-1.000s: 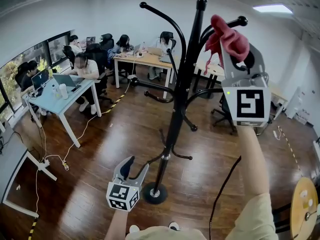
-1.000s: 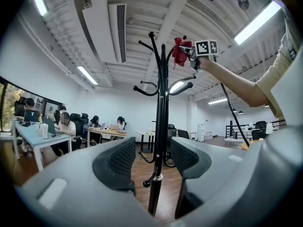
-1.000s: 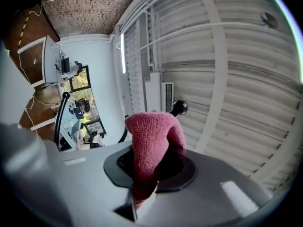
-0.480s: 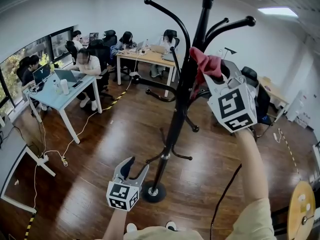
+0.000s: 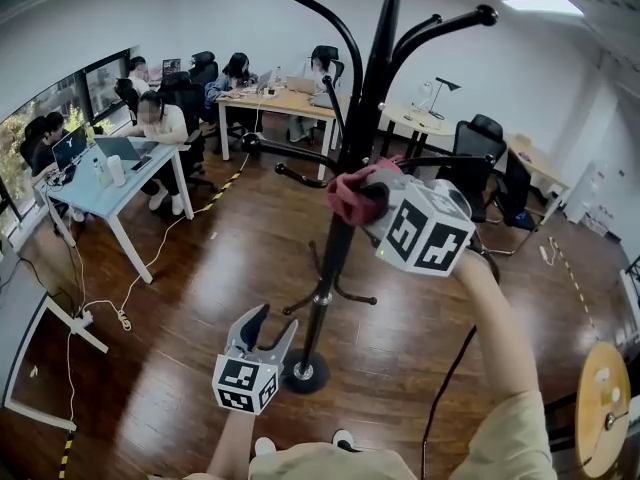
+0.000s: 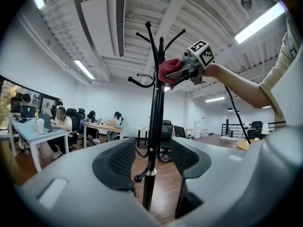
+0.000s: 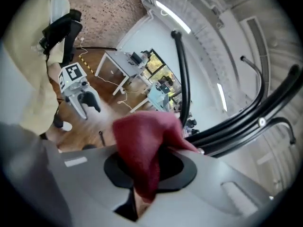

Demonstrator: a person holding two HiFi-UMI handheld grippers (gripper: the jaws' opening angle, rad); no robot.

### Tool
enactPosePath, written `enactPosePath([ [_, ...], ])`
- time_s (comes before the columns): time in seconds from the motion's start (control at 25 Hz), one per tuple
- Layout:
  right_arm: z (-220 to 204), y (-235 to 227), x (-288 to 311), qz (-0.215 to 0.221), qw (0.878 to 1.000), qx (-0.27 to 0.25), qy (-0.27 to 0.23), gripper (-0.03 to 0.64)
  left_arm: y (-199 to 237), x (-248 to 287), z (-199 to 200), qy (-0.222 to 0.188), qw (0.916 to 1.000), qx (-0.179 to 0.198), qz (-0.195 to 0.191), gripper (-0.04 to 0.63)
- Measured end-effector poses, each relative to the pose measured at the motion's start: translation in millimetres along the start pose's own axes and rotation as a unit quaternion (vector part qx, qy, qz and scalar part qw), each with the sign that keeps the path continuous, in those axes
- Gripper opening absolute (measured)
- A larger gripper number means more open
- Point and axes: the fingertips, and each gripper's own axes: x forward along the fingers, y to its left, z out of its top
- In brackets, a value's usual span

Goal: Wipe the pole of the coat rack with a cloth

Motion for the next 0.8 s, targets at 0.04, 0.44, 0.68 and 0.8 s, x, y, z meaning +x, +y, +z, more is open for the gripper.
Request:
enactPosePath([
  [0.04, -1, 6, 6, 0.025, 1.0, 0.013, 0.002, 0.043, 0, 0, 1, -0.001, 1.0, 0.0, 0.0, 0.222],
  [0.44, -11, 18, -1, 0.185, 0.958, 0.216, -0.031, 0.043, 13, -11, 2, 0.0, 0.9999, -0.002, 0.017, 0.222],
  [0.68, 3, 34, -61, 0.271, 0.926, 0.256, -0.056, 0.043, 10, -9, 2, 0.0, 0.9999, 0.001, 0.016, 0.222],
  [0.8, 10, 58, -93, 0.317, 0.917, 0.23, -0.073, 0.041, 9, -8, 3, 0.001, 0.9999, 0.002, 0.016, 0.221],
])
